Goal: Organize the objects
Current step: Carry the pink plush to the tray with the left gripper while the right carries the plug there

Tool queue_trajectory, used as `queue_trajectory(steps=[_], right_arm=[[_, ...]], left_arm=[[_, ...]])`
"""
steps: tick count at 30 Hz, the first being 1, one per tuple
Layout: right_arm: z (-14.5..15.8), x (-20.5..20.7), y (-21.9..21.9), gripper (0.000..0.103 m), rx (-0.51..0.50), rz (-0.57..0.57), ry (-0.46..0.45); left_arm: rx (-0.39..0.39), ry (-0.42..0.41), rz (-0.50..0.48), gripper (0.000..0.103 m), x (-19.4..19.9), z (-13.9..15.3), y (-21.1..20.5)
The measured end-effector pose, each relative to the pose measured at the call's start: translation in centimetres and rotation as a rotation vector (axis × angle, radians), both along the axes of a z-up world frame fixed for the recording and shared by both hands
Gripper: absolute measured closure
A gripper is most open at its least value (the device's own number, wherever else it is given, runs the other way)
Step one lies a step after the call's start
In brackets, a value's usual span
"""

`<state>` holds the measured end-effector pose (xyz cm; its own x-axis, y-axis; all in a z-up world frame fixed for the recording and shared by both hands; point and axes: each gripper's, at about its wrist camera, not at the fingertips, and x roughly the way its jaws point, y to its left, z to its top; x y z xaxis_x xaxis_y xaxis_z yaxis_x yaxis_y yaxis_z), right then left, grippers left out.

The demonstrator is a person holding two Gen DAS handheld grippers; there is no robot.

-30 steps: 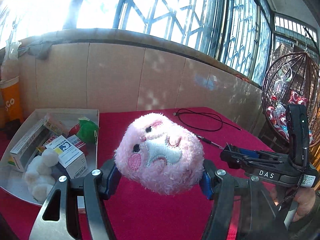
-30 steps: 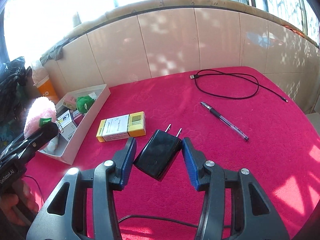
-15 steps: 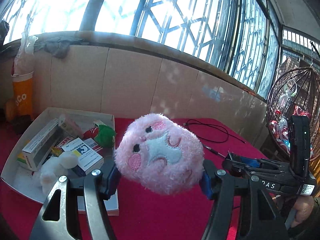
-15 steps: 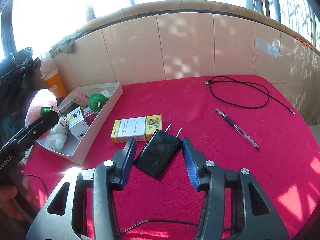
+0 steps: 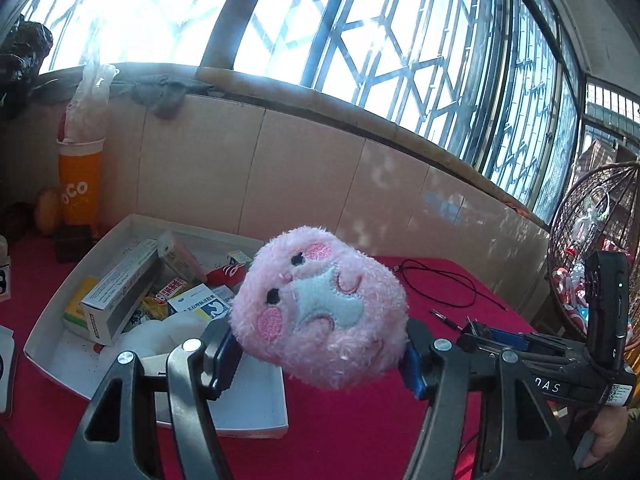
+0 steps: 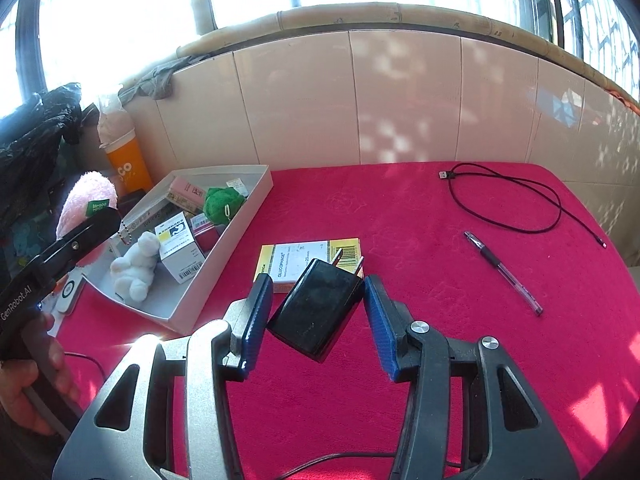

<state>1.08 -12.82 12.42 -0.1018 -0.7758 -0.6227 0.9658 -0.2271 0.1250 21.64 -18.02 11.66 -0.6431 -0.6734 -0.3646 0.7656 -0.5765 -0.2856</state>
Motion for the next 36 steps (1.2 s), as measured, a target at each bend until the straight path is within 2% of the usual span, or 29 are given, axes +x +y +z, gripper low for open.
queue_trajectory(steps=[15, 21, 26, 30, 36], right_arm=[[1.6, 4.1, -3.3, 0.056, -0.022, 0.098, 0.049], [1.9, 5.8, -4.6, 0.056, -0.02, 0.145, 0.041], [2.0, 7.5, -6.1, 0.056, -0.017, 0.187, 0.033], [1.7, 9.0, -7.8, 0.056, -0.004, 0.231, 0.013], [-0.6, 11.6, -11.0, 0.056, 0.062, 0.293, -0.047]], left_arm=[[0.01, 0.029, 0.157, 0.037, 5.9, 0.0, -2.2], [0.025, 0.044, 0.227, 0.037, 9.2, -0.3, -3.3], [0.019, -0.003, 0.314, 0.037, 12.1, -0.4, -4.3], [0.043, -0.036, 0.354, 0.037, 13.9, -1.3, -5.2], [0.076, -0.108, 0.353, 0.037, 13.1, -3.1, -6.1]])
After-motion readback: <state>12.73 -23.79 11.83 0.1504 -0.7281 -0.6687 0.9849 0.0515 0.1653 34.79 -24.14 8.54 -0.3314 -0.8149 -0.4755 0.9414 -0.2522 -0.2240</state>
